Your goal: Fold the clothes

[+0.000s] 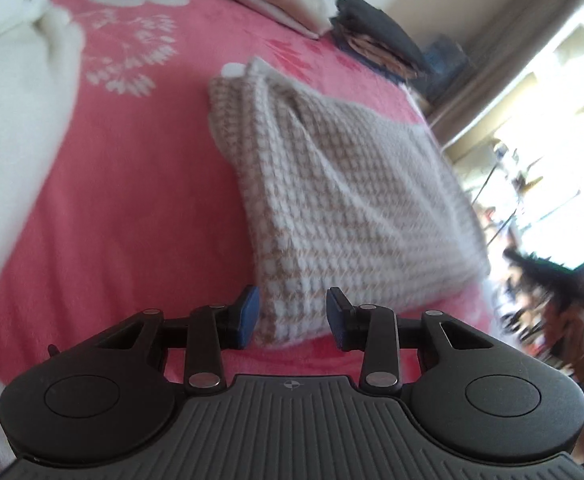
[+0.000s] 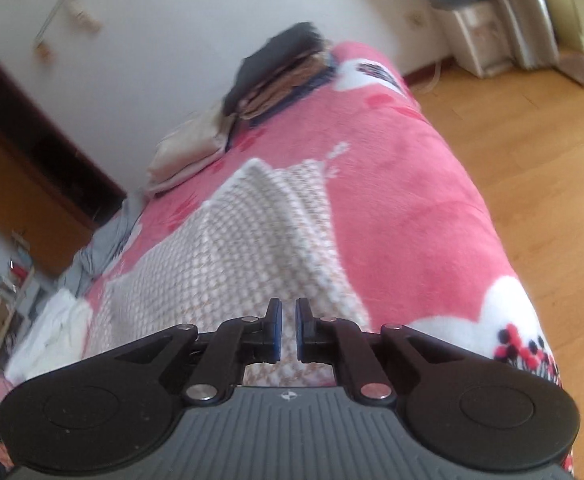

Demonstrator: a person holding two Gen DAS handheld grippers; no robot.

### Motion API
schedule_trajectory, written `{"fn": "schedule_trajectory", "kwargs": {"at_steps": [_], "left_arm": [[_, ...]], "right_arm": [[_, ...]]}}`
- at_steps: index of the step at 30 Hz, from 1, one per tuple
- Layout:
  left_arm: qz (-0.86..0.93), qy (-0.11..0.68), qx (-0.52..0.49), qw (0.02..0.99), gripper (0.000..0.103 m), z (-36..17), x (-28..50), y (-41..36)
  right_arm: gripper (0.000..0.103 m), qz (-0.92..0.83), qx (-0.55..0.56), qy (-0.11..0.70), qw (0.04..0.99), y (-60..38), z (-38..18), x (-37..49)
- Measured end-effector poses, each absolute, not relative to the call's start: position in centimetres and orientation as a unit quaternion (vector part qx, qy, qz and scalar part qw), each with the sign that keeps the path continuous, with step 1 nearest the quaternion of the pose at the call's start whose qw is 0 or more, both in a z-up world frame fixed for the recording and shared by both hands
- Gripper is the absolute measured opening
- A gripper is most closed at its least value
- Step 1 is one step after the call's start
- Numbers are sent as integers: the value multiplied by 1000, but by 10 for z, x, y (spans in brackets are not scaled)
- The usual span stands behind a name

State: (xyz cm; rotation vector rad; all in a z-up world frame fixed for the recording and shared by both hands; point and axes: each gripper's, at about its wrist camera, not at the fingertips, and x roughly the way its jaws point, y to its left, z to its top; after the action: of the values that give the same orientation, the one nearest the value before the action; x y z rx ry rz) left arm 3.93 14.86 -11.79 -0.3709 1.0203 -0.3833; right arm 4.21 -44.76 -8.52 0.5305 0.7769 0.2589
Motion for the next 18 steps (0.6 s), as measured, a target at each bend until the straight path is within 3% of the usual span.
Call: {"fn": "schedule_trajectory", "kwargs": {"at_steps": [6,10,13,14,16,18], "left_arm": [[-150,505,-103,844,37,-141,37,126],[-147,495,-105,850,36,-124,26,136],[-148,479,-126,856,37,-112,10,147],[-158,481,-145,850,38,-112,6,148],[-181,493,-213,824,54,-123,6,147],[-184,501,-284,797,56,-142,11,145]], "right_arm": [[4,100,160,434,881,-416,-127,62],[7,85,165,427,885,-416,-114,54],[26,77,234,410,878,-432,-105,37],[39,77,278,411,865,-439,-110,30],[42,79,363,412,832,-451,-119,16],[50,81,431,427,791,-453,-143,11]]}}
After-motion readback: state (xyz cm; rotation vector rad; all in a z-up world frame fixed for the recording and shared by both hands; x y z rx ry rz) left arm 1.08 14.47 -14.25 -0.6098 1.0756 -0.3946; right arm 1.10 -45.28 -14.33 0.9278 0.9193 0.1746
